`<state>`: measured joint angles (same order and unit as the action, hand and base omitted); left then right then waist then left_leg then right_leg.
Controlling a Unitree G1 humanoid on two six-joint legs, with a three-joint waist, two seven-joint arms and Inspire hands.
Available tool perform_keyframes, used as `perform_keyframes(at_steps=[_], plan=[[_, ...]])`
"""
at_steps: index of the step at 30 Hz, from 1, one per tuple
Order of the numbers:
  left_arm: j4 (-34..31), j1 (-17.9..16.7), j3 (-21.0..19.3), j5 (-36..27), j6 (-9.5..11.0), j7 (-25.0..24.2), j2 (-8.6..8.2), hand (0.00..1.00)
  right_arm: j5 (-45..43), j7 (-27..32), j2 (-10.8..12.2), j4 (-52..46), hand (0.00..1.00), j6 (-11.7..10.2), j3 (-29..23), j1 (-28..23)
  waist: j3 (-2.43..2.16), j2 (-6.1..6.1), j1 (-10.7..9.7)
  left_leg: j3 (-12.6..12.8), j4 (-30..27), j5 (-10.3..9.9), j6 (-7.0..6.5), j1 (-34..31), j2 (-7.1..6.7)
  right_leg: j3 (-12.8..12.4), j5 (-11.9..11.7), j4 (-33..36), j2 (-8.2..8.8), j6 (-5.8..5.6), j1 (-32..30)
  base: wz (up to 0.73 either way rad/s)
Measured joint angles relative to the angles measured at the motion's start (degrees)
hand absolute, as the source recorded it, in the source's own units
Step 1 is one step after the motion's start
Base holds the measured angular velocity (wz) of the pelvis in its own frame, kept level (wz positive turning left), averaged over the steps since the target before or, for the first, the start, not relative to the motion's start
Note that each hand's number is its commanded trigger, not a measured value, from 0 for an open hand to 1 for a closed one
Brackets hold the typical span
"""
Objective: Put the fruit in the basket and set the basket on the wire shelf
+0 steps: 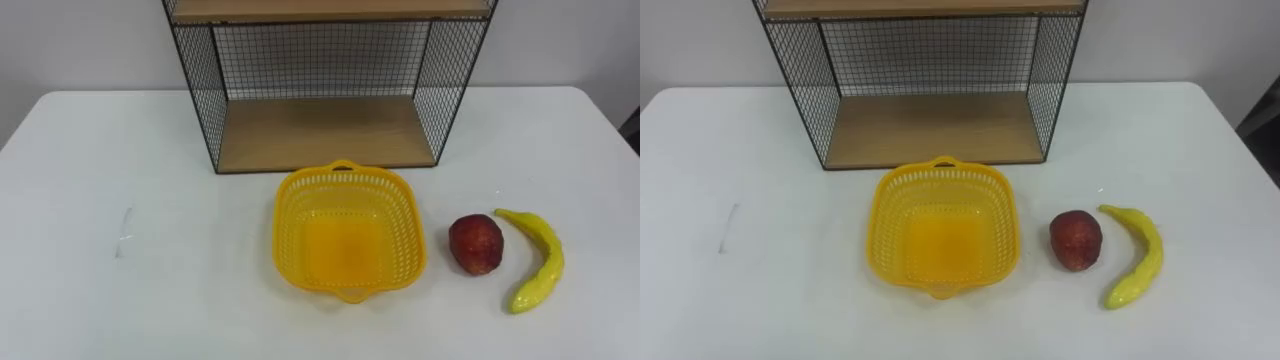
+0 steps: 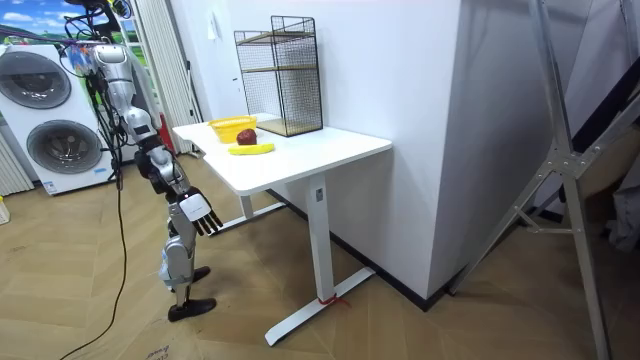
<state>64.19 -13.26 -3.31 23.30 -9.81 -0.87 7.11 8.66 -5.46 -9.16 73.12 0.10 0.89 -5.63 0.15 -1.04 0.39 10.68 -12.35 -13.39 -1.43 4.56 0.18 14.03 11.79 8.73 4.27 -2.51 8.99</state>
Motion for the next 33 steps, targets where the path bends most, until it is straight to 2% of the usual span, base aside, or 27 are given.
perform_keyframes(at_steps=[12,16,21,24,25,27,30,32,33], plan=[[0.0,0.5,-0.4,0.0,0.9,-0.8,0.06,0.0,0.0,2.2,0.3,0.5,0.0,-0.1,-0.5,-0.1,0.01,-0.36,-0.2,0.0,-0.4,-0.1,0.05,-0.2,0.07,0.1,0.0,0.2,-0.03,0.01,0.1,0.0],[-0.1,0.4,-0.5,-0.1,1.6,0.0,0.07,0.0,1.9,3.8,0.5,0.3,0.0,0.0,-0.5,-0.4,-0.02,-0.51,-0.1,0.1,-0.3,-0.1,0.05,0.0,0.17,-0.8,0.0,0.2,-0.11,0.03,0.1,-0.02],[0.2,0.2,-1.5,-0.6,2.4,0.8,-0.03,0.0,12.7,4.5,1.3,2.2,0.0,0.4,-3.6,-1.3,0.01,-0.91,-0.4,0.3,-0.3,-0.1,0.05,0.2,0.15,-1.3,-0.1,0.4,-0.18,0.08,0.1,-0.01],[0.0,-0.3,-4.2,-1.4,2.9,1.5,-0.09,0.0,26.6,5.6,1.5,2.4,0.0,1.3,-9.4,-3.4,0.04,-0.89,-1.7,0.3,0.1,-0.1,0.06,0.1,0.15,-1.3,-0.1,0.4,-0.19,0.08,0.1,0.0],[0.0,-0.3,-4.7,-1.4,3.0,1.8,-0.09,0.0,28.8,5.8,1.5,2.4,0.0,1.3,-10.4,-3.4,0.04,-0.87,-2.0,0.3,0.1,-0.2,0.07,0.1,0.16,-1.3,-0.1,0.4,-0.2,0.08,0.1,0.0],[0.0,-1.5,-6.3,-1.6,3.3,3.0,-0.08,0.0,38.6,7.4,1.5,2.3,0.0,1.3,-15.5,-4.4,0.05,-0.77,-3.6,0.5,0.1,-0.1,0.07,0.4,0.22,-1.5,0.0,0.7,-0.23,0.08,0.0,-0.04],[0.0,-2.4,-9.4,-3.8,4.1,3.5,-0.1,0.0,47.8,10.0,1.5,2.0,0.0,1.3,-23.0,-4.5,0.03,-0.62,-4.7,1.3,0.1,-0.2,0.09,1.0,0.35,-1.8,0.0,1.0,-0.24,0.08,-0.1,-0.14],[-0.1,-2.4,-11.3,-6.0,4.1,5.0,0.05,0.0,59.3,13.4,1.5,-0.4,0.0,1.2,-28.7,-5.0,-0.02,-0.54,-5.5,1.8,0.4,-0.3,0.04,1.1,0.35,-2.5,0.0,1.2,-0.24,0.08,-0.3,-0.14],[-0.2,-2.3,-11.3,-6.4,4.1,5.5,0.15,0.0,61.6,14.5,1.5,-1.3,0.0,1.2,-30.3,-5.1,-0.06,-0.48,-5.9,1.9,0.4,-0.3,0.04,1.1,0.32,-2.7,0.0,1.3,-0.23,0.08,-0.4,-0.1]])
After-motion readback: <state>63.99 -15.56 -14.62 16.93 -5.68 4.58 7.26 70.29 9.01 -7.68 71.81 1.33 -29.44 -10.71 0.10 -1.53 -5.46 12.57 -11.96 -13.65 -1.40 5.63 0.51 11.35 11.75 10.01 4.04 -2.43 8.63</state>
